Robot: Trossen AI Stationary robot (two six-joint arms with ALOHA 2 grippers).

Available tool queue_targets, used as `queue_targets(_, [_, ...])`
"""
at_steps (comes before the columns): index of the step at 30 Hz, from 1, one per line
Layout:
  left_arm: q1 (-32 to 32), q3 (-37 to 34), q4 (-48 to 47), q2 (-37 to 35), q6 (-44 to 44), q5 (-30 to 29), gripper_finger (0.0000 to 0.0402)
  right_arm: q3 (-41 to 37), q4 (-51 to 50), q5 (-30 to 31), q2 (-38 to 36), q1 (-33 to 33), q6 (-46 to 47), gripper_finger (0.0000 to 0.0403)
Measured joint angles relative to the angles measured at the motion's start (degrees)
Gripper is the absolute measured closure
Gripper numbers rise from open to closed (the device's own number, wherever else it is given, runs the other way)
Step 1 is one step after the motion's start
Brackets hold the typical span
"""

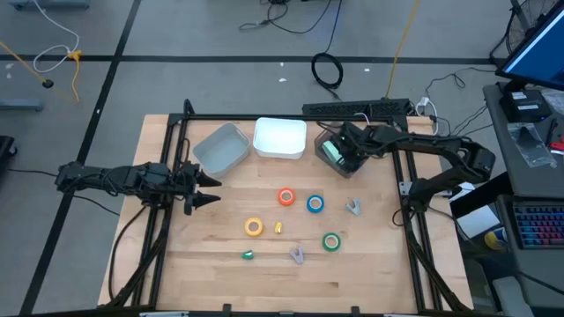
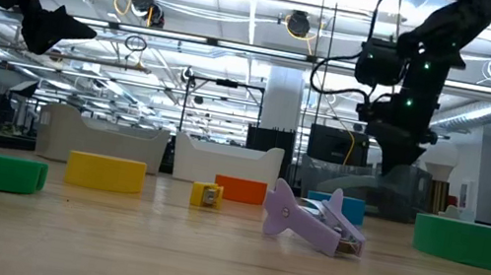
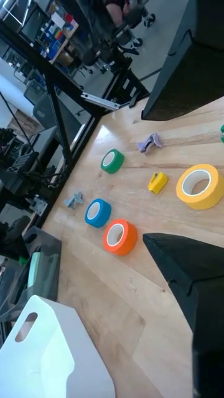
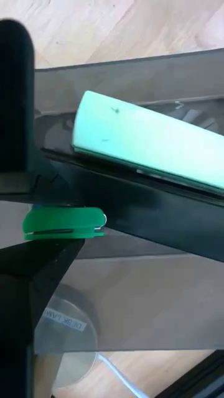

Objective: Pick and place Stapler, Stapler remover, tape
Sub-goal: Put the top small green stapler into the black bin, then put the small green stapler into the black bin

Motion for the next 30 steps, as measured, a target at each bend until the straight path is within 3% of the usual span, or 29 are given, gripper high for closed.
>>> queue_targets(30, [0.0,0.0,0.1,0.0,-1.7,0.0,0.0091,-1.5,2.4,0.1,0.0,-1.7,3.2,0.0266])
